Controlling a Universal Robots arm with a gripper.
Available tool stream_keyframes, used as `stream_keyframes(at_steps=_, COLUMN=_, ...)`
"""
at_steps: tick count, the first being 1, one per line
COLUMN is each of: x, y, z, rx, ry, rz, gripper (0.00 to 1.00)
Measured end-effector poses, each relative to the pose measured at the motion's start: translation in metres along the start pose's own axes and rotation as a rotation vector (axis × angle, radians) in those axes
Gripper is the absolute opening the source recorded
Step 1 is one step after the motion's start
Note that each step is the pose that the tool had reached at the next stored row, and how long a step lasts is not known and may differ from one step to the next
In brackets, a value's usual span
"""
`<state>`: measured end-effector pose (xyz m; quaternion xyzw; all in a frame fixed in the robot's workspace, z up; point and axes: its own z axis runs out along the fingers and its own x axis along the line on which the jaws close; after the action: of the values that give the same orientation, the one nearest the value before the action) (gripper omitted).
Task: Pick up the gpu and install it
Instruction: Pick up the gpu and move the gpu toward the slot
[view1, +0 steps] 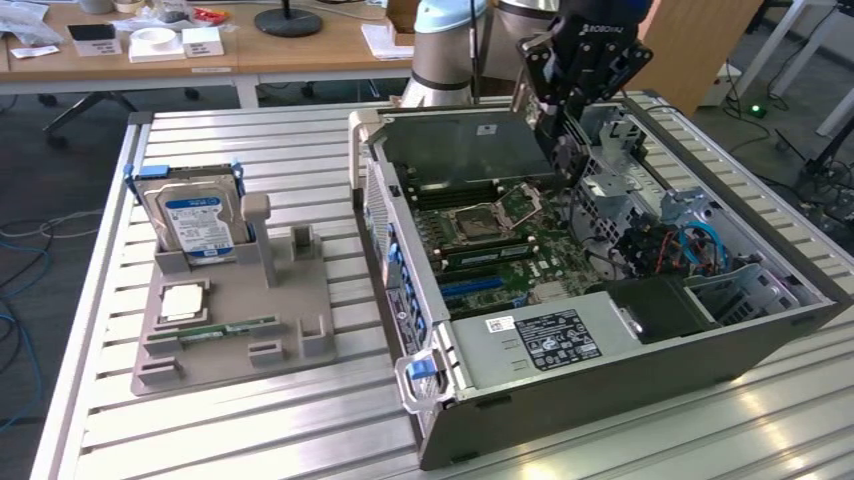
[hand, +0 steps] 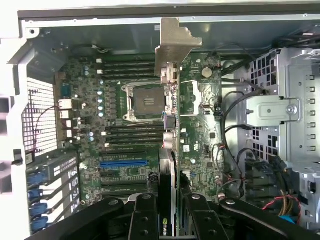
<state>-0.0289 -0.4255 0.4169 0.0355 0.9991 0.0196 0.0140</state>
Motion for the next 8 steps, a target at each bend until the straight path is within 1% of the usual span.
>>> stream_keyframes(at_steps=8, x=-0.022, y=0.0015, z=0.0008, rx=0.0001, ry=0.0001, rz=0.000, gripper=0.26)
